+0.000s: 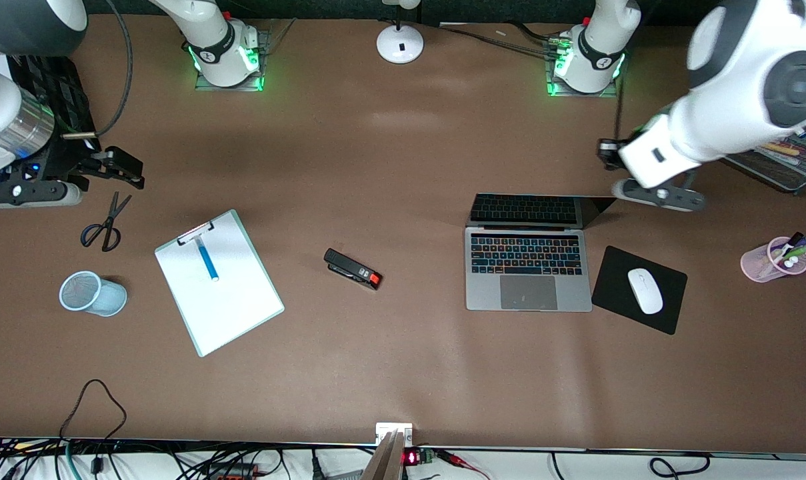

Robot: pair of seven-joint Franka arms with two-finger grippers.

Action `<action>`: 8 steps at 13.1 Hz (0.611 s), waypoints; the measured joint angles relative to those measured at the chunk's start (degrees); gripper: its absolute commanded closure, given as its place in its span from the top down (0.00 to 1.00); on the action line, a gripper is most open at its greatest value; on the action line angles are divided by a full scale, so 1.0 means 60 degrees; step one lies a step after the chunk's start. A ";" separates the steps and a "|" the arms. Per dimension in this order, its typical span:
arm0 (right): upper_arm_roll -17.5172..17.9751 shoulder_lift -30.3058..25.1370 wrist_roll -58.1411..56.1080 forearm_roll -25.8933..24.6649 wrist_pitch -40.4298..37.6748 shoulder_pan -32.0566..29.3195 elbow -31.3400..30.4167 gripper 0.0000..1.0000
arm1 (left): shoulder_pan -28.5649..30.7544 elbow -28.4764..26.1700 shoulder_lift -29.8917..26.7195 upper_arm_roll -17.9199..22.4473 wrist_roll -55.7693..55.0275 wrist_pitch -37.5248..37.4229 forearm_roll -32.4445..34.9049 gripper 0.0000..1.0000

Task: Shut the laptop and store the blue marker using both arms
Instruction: 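Lower the left gripper to the laptop lid while the right gripper reaches the marker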

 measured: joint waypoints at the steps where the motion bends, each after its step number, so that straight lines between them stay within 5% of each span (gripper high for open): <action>1: 0.0000 0.0086 -0.0001 0.0000 0.0017 0.0000 0.0000 1.00 | -0.0007 -0.0117 -0.0001 -0.0199 -0.0368 0.0018 -0.0028 0.00; 8: -0.0002 0.0865 -0.0027 0.0000 0.0498 -0.0206 0.0002 1.00 | 0.0032 -0.2716 -0.0801 -0.0591 -0.1092 0.2059 -0.0754 0.00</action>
